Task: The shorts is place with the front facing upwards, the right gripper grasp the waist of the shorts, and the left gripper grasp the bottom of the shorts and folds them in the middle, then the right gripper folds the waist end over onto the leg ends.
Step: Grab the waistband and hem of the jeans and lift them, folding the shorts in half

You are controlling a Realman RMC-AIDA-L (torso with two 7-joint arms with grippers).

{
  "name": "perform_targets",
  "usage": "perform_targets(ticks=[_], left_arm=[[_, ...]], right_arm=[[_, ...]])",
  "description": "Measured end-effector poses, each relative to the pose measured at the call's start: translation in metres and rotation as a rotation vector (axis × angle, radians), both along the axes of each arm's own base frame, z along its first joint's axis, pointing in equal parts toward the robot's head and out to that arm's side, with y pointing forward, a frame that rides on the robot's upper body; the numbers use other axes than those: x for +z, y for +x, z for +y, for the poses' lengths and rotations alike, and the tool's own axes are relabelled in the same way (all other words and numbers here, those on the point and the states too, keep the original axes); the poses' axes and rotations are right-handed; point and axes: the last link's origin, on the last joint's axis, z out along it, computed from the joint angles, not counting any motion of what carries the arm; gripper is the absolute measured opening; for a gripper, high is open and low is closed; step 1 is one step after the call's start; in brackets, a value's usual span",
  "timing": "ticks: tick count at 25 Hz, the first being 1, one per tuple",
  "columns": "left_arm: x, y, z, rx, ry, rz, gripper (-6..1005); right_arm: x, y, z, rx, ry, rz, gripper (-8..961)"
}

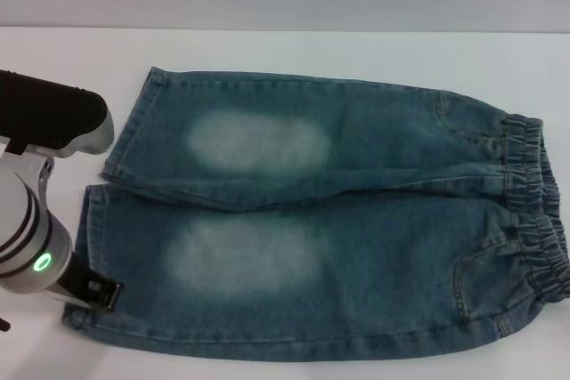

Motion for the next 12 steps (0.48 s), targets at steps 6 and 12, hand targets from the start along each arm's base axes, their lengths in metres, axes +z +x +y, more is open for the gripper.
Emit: perform_targets(ticks=[6, 12], left_arm=[[0.000, 0.002, 0.002, -0.018, -0.011, 0.001, 17], [0.000, 0.003, 0.002, -0.030, -0.021, 0.004, 18]], right_arm=[[0.004, 0.008, -0.007, -0.045, 0.028, -0.029, 630], [0.001, 0.012, -0.004, -0.057, 0.039, -0.036, 630]])
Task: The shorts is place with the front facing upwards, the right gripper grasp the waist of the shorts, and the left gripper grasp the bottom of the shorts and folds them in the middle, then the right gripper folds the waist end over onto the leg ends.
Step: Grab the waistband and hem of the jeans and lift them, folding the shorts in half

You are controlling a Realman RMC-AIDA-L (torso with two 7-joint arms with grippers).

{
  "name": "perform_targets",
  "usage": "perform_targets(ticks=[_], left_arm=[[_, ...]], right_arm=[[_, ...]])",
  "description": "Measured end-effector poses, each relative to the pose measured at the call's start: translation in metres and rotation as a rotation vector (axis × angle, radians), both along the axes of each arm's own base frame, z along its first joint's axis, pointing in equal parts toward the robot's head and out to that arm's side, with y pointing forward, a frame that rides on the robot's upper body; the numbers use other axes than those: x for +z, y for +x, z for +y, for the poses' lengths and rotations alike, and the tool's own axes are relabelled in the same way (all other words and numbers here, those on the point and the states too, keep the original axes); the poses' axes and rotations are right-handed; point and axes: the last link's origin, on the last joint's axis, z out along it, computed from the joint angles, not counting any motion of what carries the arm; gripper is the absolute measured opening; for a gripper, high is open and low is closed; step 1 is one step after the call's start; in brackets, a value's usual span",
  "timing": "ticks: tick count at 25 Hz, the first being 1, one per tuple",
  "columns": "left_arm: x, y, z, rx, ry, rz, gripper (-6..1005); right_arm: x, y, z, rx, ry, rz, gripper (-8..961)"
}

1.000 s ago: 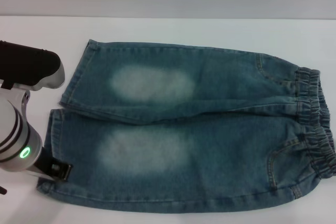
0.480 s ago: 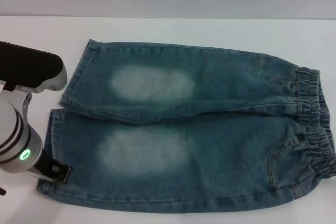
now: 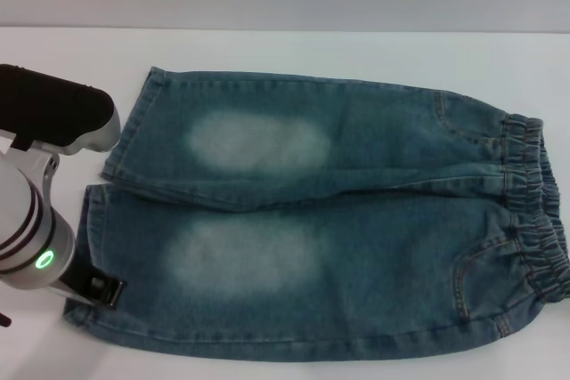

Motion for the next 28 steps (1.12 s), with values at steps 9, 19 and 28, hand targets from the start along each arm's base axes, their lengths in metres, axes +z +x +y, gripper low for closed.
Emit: perform_targets(ticks=[9, 19, 28], left_arm=[[0.000, 0.002, 0.001, -0.016, -0.008, 0.001, 18], [0.000, 0.005, 0.003, -0.019, -0.004, 0.001, 17], [-0.002, 0.006, 0.004, -0.020, 0.003, -0.006, 17]], right_arm=[[-0.013, 0.002, 0.010, 0.013, -0.024, 0.024, 630], [-0.022, 0.006, 0.014, 0.011, -0.043, 0.021, 631], [-0.021, 0.003, 0.016, 0.021, -0.046, 0.025, 631]])
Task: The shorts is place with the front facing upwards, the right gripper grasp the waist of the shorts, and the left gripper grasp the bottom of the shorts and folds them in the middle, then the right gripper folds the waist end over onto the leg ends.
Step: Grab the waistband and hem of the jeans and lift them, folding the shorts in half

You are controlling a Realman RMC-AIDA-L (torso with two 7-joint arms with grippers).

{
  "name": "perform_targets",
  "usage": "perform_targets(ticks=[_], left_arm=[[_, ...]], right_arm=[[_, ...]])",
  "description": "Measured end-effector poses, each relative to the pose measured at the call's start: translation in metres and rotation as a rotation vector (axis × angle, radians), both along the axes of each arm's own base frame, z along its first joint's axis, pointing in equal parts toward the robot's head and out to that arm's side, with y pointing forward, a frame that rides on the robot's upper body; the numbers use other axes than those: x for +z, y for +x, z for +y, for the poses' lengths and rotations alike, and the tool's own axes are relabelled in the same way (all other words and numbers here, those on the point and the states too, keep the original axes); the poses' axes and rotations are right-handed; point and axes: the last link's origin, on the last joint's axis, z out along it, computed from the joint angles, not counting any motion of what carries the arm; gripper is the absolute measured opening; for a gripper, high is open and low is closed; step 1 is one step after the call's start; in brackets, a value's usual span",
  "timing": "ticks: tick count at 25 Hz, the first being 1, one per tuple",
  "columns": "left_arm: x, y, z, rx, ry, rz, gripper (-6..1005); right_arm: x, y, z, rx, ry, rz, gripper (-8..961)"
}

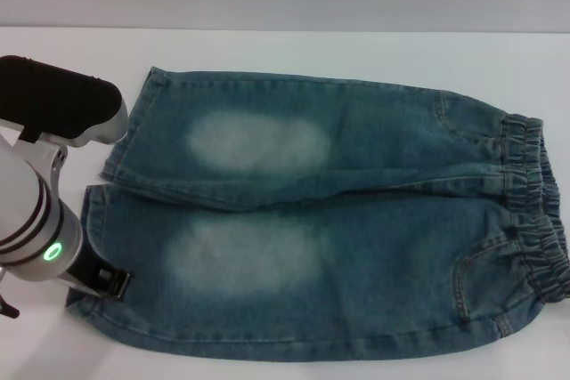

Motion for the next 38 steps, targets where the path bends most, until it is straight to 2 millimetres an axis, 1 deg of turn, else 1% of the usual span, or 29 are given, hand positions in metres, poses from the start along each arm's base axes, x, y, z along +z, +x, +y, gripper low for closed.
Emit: perform_targets(ticks=[17, 31, 38], left_arm=[[-0.004, -0.001, -0.002, 0.001, 0.007, -0.013, 18], [-0.005, 0.000, 0.000, -0.014, 0.009, -0.017, 17], [-0.004, -0.002, 0.000, -0.018, 0.006, -0.013, 18]], right_arm=[[0.000, -0.008, 0.017, 0.042, -0.002, 0.002, 627], [-0.010, -0.005, 0.017, 0.024, -0.039, 0.010, 570], [-0.011, -0.008, 0.017, 0.043, -0.039, 0.028, 542]])
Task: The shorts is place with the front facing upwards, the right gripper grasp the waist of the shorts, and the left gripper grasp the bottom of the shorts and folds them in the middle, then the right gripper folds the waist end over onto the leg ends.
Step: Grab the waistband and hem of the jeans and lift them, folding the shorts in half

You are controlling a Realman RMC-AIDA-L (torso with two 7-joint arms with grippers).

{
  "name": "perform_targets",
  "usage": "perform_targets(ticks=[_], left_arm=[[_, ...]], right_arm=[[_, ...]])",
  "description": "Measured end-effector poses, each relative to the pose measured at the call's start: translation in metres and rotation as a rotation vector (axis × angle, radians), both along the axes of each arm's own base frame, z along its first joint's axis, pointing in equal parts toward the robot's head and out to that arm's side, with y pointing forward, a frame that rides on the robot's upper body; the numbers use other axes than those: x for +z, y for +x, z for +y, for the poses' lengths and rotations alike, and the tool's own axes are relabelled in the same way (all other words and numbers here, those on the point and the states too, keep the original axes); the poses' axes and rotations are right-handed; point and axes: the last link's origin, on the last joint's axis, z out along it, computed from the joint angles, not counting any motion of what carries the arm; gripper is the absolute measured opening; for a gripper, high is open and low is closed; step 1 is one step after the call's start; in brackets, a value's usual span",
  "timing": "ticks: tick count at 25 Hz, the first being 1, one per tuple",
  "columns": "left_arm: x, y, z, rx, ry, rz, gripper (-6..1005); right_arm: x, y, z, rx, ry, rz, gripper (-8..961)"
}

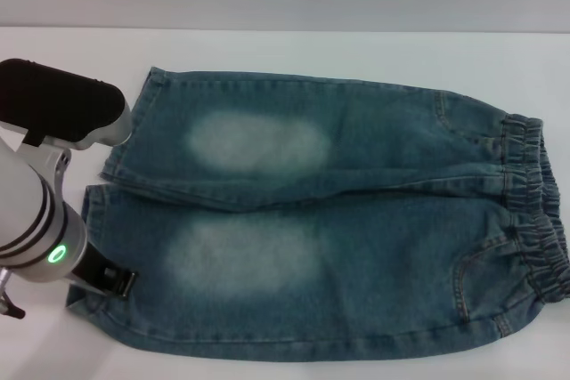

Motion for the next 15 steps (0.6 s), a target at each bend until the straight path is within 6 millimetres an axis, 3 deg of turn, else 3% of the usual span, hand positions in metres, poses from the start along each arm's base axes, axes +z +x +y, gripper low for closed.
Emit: perform_targets(ticks=[6, 8, 15], left_arm=[[0.0012, -0.0011, 0.0006, -0.009, -0.006, 0.001, 18], [0.0011, -0.0010, 0.0008, -0.015, -0.009, 0.002, 18], [0.0011, 0.0002, 0.0018, -0.025, -0.014, 0.002, 17]], right_arm=[[-0.0016, -0.0034, 0.0001, 0.013, -0.009, 0.020, 294], [-0.0018, -0.0041, -0.0002, 0.016, -0.012, 0.025, 65], [-0.0008, -0.0038, -0.0036, 0.013, 0.003, 0.036, -6]])
